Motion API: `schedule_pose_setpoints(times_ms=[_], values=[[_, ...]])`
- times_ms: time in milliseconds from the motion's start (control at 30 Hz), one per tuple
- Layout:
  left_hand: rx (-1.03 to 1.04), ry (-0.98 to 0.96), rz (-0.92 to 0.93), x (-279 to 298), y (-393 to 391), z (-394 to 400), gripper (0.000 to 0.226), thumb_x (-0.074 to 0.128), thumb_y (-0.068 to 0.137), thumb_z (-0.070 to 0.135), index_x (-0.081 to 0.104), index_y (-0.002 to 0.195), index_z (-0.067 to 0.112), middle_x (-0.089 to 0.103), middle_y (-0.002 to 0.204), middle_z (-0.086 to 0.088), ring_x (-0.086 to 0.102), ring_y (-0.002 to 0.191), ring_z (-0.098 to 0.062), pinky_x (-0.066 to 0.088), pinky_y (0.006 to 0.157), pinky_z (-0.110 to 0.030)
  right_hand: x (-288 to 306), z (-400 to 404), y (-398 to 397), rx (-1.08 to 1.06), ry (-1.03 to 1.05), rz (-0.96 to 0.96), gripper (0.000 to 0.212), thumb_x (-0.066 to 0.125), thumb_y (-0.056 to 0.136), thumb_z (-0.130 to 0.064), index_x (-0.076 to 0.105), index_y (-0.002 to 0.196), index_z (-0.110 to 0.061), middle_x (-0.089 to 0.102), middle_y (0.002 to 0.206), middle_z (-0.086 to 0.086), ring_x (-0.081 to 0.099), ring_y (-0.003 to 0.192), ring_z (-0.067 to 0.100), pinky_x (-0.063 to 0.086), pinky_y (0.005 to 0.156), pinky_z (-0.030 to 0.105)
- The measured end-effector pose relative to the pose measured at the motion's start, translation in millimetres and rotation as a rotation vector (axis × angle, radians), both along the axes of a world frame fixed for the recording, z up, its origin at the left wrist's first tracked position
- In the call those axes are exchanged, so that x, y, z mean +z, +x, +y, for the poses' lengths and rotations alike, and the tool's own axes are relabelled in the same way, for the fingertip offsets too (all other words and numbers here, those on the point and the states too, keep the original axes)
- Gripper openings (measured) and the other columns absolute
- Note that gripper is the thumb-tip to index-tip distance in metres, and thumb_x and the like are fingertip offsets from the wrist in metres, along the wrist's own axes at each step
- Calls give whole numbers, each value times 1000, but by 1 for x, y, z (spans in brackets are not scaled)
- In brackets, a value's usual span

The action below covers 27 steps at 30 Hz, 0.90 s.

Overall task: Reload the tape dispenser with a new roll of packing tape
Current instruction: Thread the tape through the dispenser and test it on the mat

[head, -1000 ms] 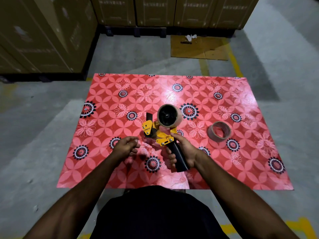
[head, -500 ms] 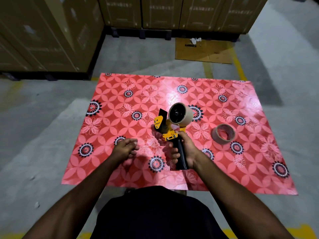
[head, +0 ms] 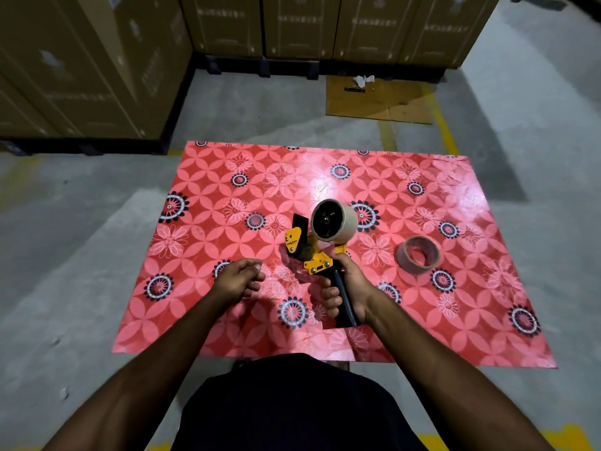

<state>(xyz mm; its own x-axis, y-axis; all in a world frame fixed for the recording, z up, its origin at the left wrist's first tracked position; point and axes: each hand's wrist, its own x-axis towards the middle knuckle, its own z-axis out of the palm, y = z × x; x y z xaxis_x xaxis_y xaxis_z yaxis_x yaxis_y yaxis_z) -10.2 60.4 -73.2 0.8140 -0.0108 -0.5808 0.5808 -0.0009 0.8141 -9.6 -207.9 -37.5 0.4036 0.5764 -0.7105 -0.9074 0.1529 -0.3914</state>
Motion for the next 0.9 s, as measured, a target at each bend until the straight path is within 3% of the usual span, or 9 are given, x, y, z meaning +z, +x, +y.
schedule_pose_setpoints(times_ms=[233,300,367,467,667,900], values=[[-36,-24,20,0,4,1,24,47,103,13,53,123,1,58,85,-13,45,57,-17,34,42,-20,7,-17,9,174,-37,5,51,54,75,-66,40,64,-18,31,48,-5,25,38,12,22,45,21],[-93,-145,66,3,4,0,19,44,104,16,53,115,3,54,77,-7,40,54,-12,29,44,-19,14,-22,16,246,-39,-2,52,56,72,-67,40,65,-18,32,48,-5,25,38,11,20,46,21],[-132,-232,104,6,4,-2,22,42,105,21,55,113,4,61,79,-10,49,56,-14,37,53,-23,23,-27,24,325,-36,-21,53,60,68,-66,40,66,-18,32,48,-5,27,38,11,17,48,23],[-136,-253,148,10,4,-8,31,41,104,36,59,110,12,73,107,-18,73,76,-24,54,72,-35,34,-28,37,398,-7,-37,57,59,70,-71,41,69,-16,35,50,-5,30,38,10,19,48,23],[-154,-355,193,18,13,-13,60,33,102,52,76,80,17,71,119,-17,69,100,-28,53,81,-37,42,-28,47,411,120,-50,60,65,75,-70,49,83,-13,44,57,-3,40,44,10,30,48,22],[-93,-415,221,17,16,-5,50,30,103,49,61,122,14,72,117,-14,71,103,-30,54,81,-38,38,-22,44,423,165,-50,61,71,73,-70,51,84,-13,45,57,-4,42,43,8,34,45,20]])
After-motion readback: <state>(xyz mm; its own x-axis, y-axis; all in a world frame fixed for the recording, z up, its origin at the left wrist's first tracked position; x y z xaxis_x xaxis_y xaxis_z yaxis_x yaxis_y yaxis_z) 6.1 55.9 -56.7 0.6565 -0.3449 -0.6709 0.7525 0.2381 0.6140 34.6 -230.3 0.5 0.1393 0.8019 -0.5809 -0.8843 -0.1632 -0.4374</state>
